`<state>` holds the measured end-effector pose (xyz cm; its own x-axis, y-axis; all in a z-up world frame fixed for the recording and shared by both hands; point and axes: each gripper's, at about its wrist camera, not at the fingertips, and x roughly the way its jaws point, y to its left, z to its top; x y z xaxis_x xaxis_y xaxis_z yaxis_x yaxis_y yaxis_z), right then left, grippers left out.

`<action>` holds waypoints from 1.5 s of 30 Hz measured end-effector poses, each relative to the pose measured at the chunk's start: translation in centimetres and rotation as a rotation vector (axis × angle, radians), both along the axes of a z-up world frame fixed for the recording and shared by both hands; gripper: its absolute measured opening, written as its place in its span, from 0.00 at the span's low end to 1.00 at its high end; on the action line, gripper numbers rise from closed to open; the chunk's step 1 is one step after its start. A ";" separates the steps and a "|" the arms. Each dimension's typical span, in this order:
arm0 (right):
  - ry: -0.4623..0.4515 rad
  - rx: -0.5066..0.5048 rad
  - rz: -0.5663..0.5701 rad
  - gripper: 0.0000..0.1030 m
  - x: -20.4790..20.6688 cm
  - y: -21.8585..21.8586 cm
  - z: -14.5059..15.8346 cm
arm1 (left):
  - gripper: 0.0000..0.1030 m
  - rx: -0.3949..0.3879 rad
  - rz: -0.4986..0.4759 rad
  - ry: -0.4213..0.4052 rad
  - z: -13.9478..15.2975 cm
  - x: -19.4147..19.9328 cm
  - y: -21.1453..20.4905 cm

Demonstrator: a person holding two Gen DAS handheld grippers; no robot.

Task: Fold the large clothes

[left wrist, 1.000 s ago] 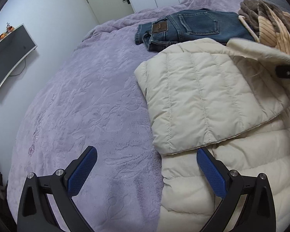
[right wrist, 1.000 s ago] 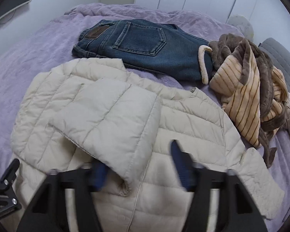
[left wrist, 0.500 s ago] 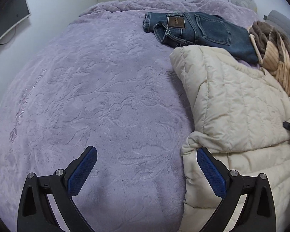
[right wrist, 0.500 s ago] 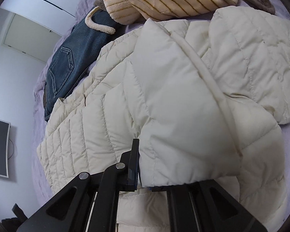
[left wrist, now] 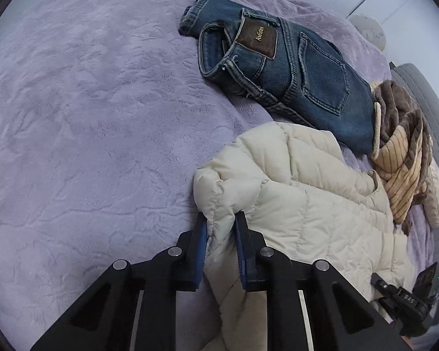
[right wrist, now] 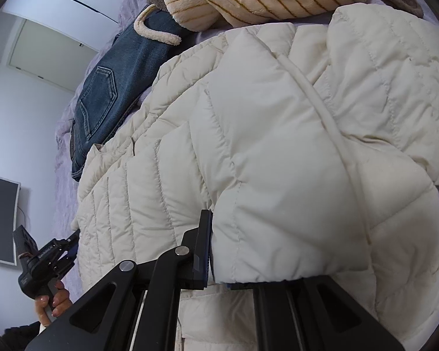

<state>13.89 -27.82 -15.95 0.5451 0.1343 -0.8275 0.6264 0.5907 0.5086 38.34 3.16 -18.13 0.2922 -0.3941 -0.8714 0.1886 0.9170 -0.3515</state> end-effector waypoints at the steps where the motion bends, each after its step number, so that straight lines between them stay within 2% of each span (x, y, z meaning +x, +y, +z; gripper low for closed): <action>1: -0.006 0.012 0.001 0.08 0.3 0.4 0.0 | 0.20 0.020 -0.012 -0.019 0.0 0.2 0.1; 4: -0.025 0.037 0.020 0.09 1.4 1.9 -0.2 | 0.20 0.044 -0.012 -0.007 -0.9 0.8 0.9; 6: -0.016 0.008 0.021 0.09 2.1 2.5 -0.4 | 0.20 0.055 -0.018 -0.013 -1.3 1.0 0.9; 10: -0.012 -0.002 0.001 0.08 1.9 1.7 -0.9 | 0.20 0.097 -0.032 -0.049 -1.5 0.8 0.2; 13: -0.005 -0.008 0.027 0.09 1.0 1.1 -0.4 | 0.20 0.096 -0.023 -0.059 -1.5 0.6 0.4; 15: 0.017 -0.019 0.024 0.20 0.1 0.5 0.2 | 0.20 0.106 -0.025 -0.066 -1.4 0.4 0.4; 18: 0.063 -0.059 -0.010 0.31 -1.5 -0.3 1.6 | 0.20 0.128 -0.042 -0.081 -1.0 0.3 0.2; 20: 0.080 -0.130 -0.051 0.32 -2.8 -0.5 3.4 | 0.20 0.136 -0.048 -0.084 -0.9 0.3 0.0; 22: 0.041 -0.196 -0.076 0.32 -3.9 -0.5 5.2 | 0.20 0.143 -0.043 -0.087 -0.8 0.1 -0.1; 25: -0.001 -0.265 -0.030 0.31 -3.4 -0.3 6.8 | 0.20 0.161 -0.037 -0.092 -0.8 -0.1 -0.3; 27: 0.026 -0.284 0.031 0.31 -2.0 0.0 6.1 | 0.20 0.179 -0.031 -0.093 -0.5 -0.2 -0.3; 31: 0.153 -0.271 0.065 0.28 -0.4 -1.0 1.5 | 0.20 0.178 0.004 -0.127 2.0 -0.7 0.9; 34: 0.134 -0.254 0.033 0.26 -0.8 -1.6 1.0 | 0.20 0.172 0.047 -0.185 4.6 -1.5 2.7; 37: 0.136 -0.264 0.045 0.26 -0.6 -1.6 0.9 | 0.20 0.122 0.010 -0.194 5.9 -2.9 2.9; 39: 0.136 -0.258 0.058 0.29 -0.4 -1.5 1.0 | 0.20 0.115 -0.051 -0.171 5.5 -4.4 1.6; 43: 0.148 -0.272 0.050 0.29 -0.3 -2.0 1.7 | 0.20 0.225 -0.141 -0.121 1.4 -7.5 -2.1; 45: 0.174 -0.345 0.032 0.29 -1.0 -1.9 2.7 | 0.20 0.269 -0.153 -0.118 -0.4 -8.4 -2.8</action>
<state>12.87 -29.70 -13.24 0.3923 -0.1537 -0.9069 0.6645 0.7291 0.1639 29.90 0.36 -18.58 0.3529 -0.2013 -0.9138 0.3567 0.9318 -0.0675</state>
